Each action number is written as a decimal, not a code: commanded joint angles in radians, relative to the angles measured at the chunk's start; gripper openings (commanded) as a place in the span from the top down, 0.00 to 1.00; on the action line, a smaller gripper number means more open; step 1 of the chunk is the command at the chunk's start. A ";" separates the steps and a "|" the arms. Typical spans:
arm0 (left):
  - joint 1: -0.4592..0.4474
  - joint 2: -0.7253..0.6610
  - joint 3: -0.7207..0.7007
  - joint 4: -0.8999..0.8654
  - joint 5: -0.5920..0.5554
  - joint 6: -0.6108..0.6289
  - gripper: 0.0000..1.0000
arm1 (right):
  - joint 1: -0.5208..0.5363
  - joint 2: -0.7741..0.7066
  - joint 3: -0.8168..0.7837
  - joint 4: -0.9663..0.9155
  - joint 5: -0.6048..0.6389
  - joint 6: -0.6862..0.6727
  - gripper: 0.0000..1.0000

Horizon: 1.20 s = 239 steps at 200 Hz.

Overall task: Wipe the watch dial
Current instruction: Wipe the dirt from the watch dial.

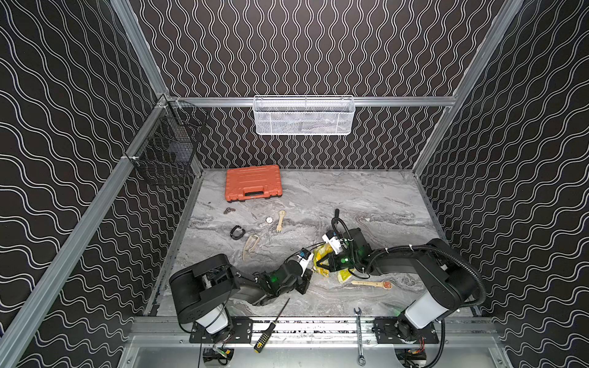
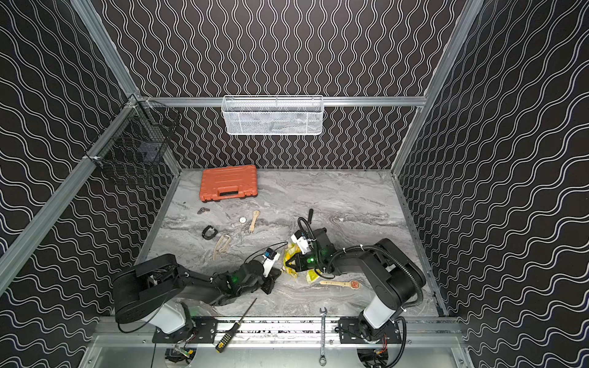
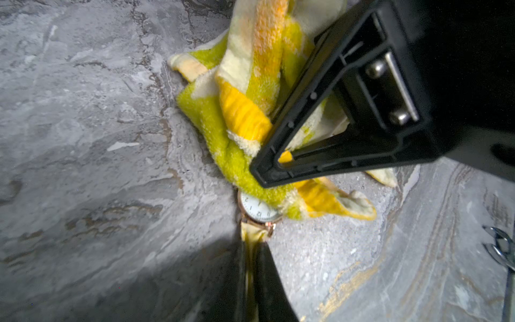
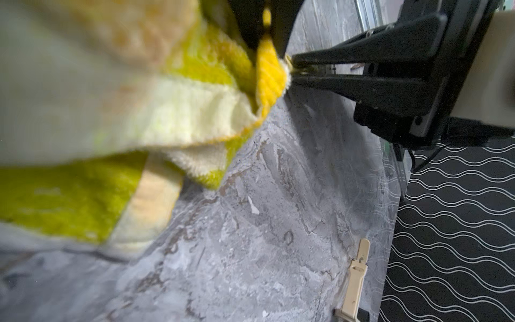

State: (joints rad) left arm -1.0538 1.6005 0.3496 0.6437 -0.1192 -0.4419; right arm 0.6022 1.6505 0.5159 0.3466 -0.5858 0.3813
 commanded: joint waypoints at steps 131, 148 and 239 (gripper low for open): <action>0.008 -0.007 -0.070 -0.259 -0.022 0.013 0.90 | 0.126 -0.055 0.070 -0.154 0.103 -0.110 1.00; 0.008 -0.008 -0.079 -0.251 -0.012 0.007 0.90 | 0.126 -0.004 0.044 -0.161 0.122 -0.108 1.00; 0.018 0.026 -0.053 -0.263 0.004 0.015 0.91 | 0.116 -0.088 -0.068 -0.134 0.238 -0.074 0.95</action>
State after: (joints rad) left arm -1.0462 1.5955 0.2962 0.7277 -0.1112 -0.4381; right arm 0.7109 1.5539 0.4599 0.3759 -0.4282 0.3408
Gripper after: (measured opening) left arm 0.092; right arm 0.063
